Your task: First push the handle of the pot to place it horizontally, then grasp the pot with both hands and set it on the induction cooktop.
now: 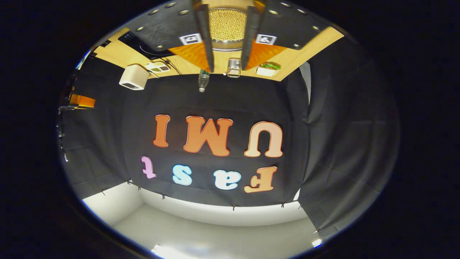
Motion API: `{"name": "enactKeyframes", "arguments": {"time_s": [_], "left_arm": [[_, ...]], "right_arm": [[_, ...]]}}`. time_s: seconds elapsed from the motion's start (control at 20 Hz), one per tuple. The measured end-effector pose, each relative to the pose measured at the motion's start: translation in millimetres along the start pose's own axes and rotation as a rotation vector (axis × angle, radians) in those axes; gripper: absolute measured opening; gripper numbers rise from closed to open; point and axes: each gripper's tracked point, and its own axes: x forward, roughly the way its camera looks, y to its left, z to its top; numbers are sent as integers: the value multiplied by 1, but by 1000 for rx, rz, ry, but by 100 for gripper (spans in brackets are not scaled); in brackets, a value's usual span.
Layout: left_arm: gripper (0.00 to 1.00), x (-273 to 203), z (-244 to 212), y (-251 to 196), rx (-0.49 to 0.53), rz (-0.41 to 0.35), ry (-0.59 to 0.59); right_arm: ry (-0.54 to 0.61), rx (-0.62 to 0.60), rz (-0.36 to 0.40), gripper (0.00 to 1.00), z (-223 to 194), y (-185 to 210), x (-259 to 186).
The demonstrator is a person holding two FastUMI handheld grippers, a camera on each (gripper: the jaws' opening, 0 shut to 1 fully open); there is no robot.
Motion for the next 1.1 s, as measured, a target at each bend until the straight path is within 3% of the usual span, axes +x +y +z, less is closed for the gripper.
{"name": "enactKeyframes", "arguments": {"time_s": [0.1, 0.2, 0.45, 0.5, 0.55, 0.7, 0.75, 1.1], "left_arm": [[17, 5, -14, -2, -34, -18, 34], [2, 5, -33, -2, -34, -21, 78], [1, 0, -75, -24, 48, -83, 172], [2, -1, -86, -26, 51, -93, 193], [0, -2, -95, -31, 53, -107, 214], [2, -8, -123, -44, 53, -133, 270], [2, -11, -133, -50, 52, -149, 296], [2, -20, -185, -71, 68, -211, 409]], "right_arm": [[8, 5, 4, 98, -2, 3, 0], [11, 8, 7, 100, -3, 4, 1], [18, 13, 4, 100, -5, 3, 3], [18, 17, 5, 95, -6, 3, 3], [20, 19, 6, 100, -8, 4, 3], [28, 16, 2, 100, -11, 2, 3], [29, 13, -2, 95, -12, 0, 3], [47, 3, -18, 100, -21, -5, 6]]}}
